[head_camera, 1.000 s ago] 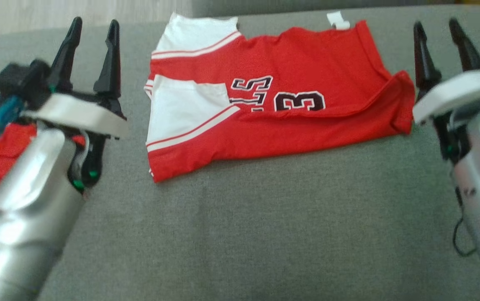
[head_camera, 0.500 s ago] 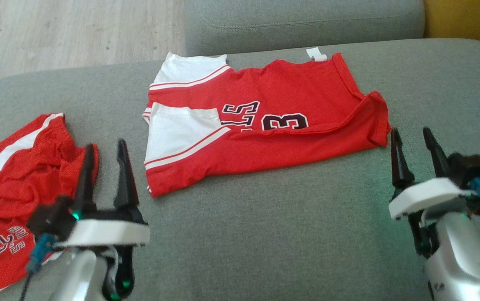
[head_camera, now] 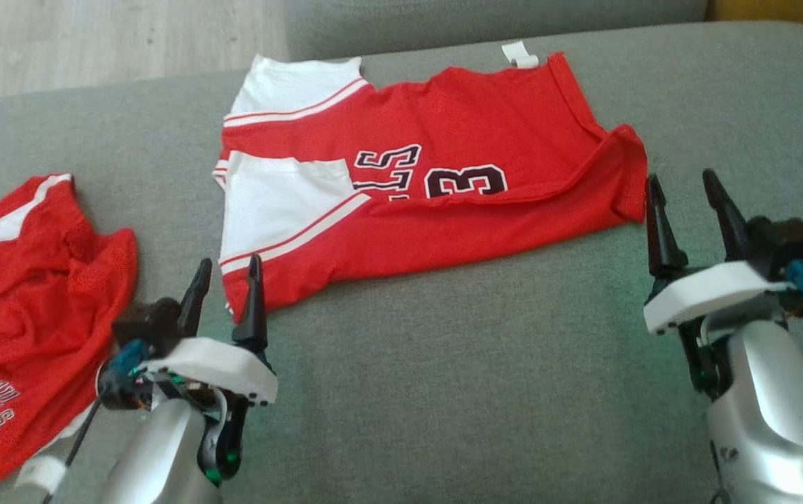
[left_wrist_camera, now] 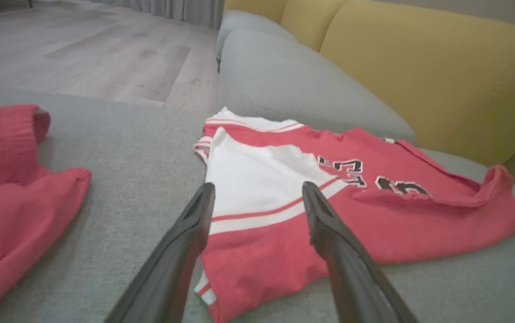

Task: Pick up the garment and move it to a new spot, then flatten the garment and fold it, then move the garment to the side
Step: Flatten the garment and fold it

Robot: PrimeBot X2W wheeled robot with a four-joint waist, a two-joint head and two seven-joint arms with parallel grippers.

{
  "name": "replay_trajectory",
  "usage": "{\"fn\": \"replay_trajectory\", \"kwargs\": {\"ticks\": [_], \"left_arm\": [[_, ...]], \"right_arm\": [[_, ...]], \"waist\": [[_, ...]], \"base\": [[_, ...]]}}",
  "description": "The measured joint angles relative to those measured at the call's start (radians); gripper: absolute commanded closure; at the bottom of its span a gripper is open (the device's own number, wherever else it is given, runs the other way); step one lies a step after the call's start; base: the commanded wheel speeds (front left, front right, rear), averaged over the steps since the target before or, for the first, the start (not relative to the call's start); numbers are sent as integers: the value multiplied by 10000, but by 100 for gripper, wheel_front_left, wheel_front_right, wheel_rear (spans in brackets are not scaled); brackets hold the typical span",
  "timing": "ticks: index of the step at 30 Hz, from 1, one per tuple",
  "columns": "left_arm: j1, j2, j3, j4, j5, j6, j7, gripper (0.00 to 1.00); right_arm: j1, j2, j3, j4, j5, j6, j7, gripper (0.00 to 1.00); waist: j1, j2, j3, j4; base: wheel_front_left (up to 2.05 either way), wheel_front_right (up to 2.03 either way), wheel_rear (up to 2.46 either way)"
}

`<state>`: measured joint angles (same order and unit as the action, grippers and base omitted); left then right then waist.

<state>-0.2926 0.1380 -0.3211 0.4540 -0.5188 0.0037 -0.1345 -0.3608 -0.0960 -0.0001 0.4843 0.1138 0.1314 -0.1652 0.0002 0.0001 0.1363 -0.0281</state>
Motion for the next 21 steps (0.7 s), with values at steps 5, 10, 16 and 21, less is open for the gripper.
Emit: {"fn": "replay_trajectory", "kwargs": {"ticks": [5,10,16,21], "left_arm": [[-446,12,-23,1129,94,625,943,0],[-785,56,-146,1935,201,757,1643,0],[-1337,136,-148,2343,201,897,1879,0],[-1613,221,-257,2612,199,832,2255,6]], "right_arm": [[-213,-8,119,-238,4,0,136,0],[-242,-8,203,-303,127,0,199,0],[-547,0,251,-472,245,2,207,0],[-594,0,272,-508,290,0,215,0]], "waist": [[0,0,285,-215],[0,0,499,-444],[-2,0,706,-670],[-2,0,789,-776]], "base": [[0,0,0],[0,0,0],[0,0,0],[0,0,0]]}}
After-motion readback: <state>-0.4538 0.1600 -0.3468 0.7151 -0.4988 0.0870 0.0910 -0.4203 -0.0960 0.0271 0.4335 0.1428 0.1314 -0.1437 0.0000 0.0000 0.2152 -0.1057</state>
